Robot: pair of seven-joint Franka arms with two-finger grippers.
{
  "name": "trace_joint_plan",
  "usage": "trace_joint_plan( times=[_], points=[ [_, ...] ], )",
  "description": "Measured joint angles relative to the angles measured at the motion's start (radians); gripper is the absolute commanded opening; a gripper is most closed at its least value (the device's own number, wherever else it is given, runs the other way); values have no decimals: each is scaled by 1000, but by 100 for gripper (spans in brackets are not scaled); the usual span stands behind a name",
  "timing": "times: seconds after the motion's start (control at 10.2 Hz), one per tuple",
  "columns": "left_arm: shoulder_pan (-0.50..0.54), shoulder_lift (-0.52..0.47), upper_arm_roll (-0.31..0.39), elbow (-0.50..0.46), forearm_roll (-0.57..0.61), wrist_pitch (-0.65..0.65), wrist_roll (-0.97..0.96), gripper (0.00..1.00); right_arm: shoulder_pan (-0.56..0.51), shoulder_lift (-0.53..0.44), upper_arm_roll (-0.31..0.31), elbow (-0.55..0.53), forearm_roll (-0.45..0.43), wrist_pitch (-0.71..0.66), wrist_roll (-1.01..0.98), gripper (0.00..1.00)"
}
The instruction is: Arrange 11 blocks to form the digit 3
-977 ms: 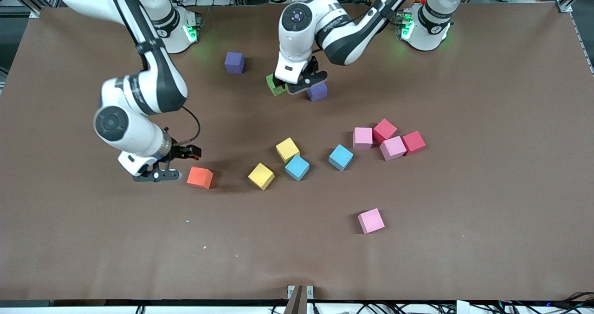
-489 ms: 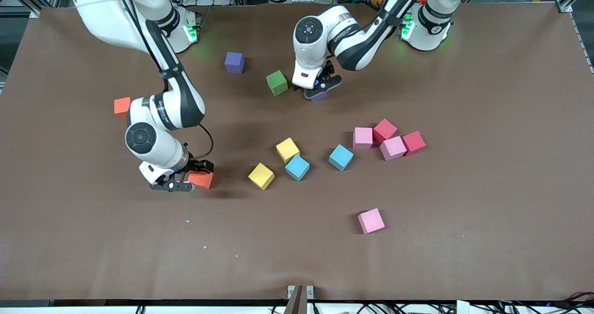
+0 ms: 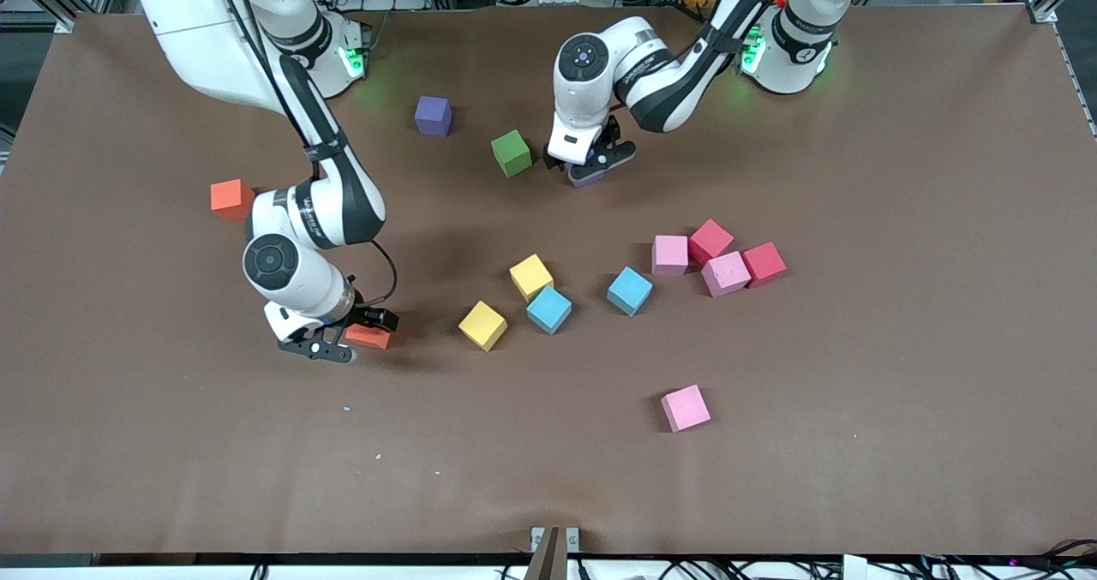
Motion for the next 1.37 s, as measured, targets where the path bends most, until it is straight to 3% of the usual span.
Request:
trace_joint_plan(
  times=[0.2,0.29,0.39,0.49,0.68,0.78,0.98,1.08,1.27,1.37],
  points=[
    [0,7,0,-26,0,28,18,100,12,19,0,0,3,13,49,100],
    [-1,11,0,-37,0,31,33,100,13,26,0,0,4,15,53,93],
    [-1,13,0,-46,0,33,39,100,13,29,-1,0,4,16,53,79],
    [-1,16,0,-50,0,40,41,100,13,29,-1,0,4,16,53,76],
    [-2,27,0,-55,0,66,42,100,13,33,-1,0,4,16,53,61],
    [-2,33,0,-55,0,70,43,93,13,34,-1,0,4,16,53,53],
    [-2,39,0,-56,0,71,44,62,13,35,-2,2,4,15,53,38],
    [-1,40,0,-57,0,71,43,51,13,35,-2,2,4,15,53,26],
    [-1,39,0,-58,0,73,40,38,13,35,-3,3,4,12,53,16],
    [0,37,0,-58,0,72,39,37,13,35,-2,7,4,2,53,5]
  ],
)
